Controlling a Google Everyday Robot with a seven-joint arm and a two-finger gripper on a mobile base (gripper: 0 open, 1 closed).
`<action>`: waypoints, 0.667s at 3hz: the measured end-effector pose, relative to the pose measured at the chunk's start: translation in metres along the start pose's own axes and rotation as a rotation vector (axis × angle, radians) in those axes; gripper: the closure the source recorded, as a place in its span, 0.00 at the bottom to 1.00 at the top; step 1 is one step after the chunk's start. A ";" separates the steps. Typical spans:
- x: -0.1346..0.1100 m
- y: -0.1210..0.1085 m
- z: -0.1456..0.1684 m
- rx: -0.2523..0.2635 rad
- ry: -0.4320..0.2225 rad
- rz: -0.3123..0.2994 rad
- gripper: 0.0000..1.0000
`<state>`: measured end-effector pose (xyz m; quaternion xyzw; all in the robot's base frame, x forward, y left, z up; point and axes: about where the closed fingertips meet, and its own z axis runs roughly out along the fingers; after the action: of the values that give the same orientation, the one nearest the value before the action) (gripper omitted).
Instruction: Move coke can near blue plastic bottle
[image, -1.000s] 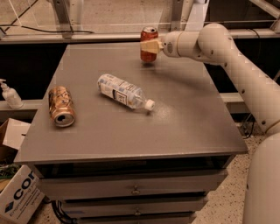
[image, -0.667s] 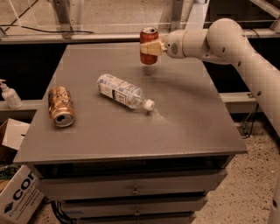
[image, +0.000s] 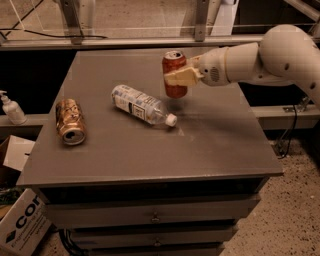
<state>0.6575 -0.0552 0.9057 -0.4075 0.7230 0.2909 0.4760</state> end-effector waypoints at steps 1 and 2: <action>0.023 0.025 -0.012 -0.039 0.043 0.022 1.00; 0.037 0.042 -0.020 -0.070 0.063 0.043 1.00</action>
Offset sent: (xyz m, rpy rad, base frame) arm -0.0780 -0.0161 -0.0349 -0.0220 0.1274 0.0660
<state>0.6038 -0.0623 0.8802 -0.4174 0.7355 0.3132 0.4320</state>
